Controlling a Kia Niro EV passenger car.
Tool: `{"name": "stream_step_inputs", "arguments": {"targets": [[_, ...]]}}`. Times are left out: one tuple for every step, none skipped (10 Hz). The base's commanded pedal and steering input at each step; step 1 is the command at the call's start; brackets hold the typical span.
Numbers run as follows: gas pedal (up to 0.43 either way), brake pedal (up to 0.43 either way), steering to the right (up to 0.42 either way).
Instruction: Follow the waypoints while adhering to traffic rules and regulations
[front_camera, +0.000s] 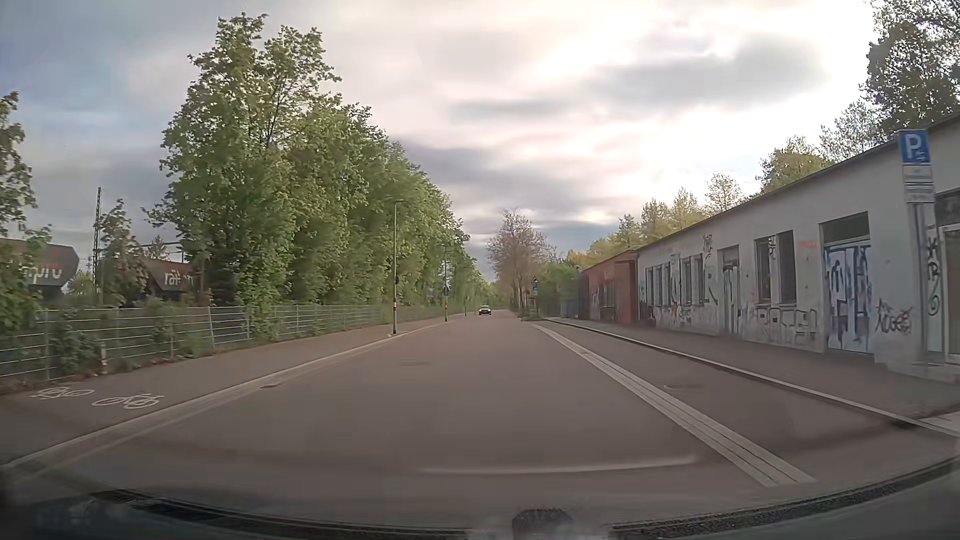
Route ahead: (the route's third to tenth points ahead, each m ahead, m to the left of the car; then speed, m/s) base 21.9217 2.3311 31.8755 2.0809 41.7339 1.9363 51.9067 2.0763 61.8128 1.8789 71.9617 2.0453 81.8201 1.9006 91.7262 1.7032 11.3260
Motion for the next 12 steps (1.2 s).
{"name": "stream_step_inputs", "arguments": {"targets": [[0.098,0.0,0.012],[0.098,0.0,0.011],[0.098,0.0,0.011],[0.098,0.0,0.01],[0.098,0.0,0.011],[0.098,0.0,0.01],[0.098,0.0,0.009],[0.098,0.0,0.008],[0.098,0.0,0.006],[0.098,0.0,0.004],[0.098,0.0,0.004],[0.098,0.0,0.004]]}}
